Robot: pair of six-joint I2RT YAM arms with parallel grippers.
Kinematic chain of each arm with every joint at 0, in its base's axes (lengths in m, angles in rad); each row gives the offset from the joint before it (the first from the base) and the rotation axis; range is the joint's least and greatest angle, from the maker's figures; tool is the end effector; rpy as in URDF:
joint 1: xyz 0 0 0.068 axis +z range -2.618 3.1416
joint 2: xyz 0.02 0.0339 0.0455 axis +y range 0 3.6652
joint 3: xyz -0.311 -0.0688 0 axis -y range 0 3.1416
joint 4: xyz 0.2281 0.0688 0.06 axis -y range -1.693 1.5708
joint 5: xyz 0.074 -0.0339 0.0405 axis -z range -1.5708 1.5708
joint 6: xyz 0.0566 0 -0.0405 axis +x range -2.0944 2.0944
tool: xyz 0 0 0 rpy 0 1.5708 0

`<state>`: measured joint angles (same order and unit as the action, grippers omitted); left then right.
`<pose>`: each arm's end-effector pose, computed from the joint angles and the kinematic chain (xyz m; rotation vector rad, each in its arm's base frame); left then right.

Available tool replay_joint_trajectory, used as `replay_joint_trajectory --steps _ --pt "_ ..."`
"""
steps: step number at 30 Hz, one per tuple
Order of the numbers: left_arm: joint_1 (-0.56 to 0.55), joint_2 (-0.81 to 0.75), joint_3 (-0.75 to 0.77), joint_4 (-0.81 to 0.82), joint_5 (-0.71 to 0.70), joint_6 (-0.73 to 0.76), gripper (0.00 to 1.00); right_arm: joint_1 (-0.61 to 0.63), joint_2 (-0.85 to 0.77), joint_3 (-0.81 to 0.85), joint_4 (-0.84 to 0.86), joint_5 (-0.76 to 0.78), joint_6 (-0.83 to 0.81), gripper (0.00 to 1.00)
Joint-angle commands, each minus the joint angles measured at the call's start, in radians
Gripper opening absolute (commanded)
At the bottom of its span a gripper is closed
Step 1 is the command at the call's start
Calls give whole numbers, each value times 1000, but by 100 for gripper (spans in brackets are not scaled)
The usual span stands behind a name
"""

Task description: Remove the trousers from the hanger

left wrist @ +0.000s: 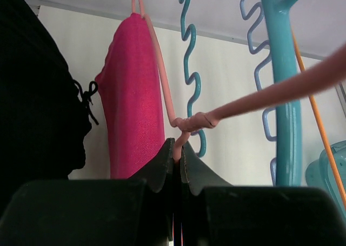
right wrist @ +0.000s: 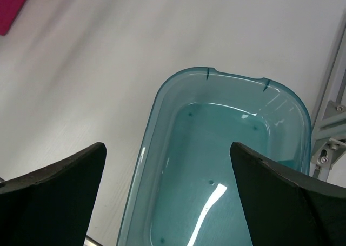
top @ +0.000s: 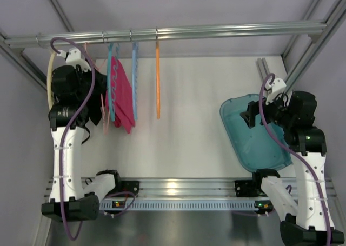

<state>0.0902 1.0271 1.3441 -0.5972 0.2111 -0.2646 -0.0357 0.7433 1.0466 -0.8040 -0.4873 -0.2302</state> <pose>0.1818 0.0045 0.4720 -0.1813 1.8475 -0.3166 0.1005 0.0229 0.3898 -0.4883 1.9652 0.3362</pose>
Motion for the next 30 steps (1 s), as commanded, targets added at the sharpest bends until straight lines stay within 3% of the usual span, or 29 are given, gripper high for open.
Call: replay_joint_trajectory --steps 1,7,17,30 --pt "0 60 90 304 5 -18 0 -10 16 24 95 62 38 99" --pt "2 105 121 321 4 2 0 -12 123 134 235 177 78 99" --pt "0 139 124 349 -7 11 0 -12 346 326 253 187 121 99" --pt "2 152 118 358 -7 5 0 -12 355 437 345 196 221 99"
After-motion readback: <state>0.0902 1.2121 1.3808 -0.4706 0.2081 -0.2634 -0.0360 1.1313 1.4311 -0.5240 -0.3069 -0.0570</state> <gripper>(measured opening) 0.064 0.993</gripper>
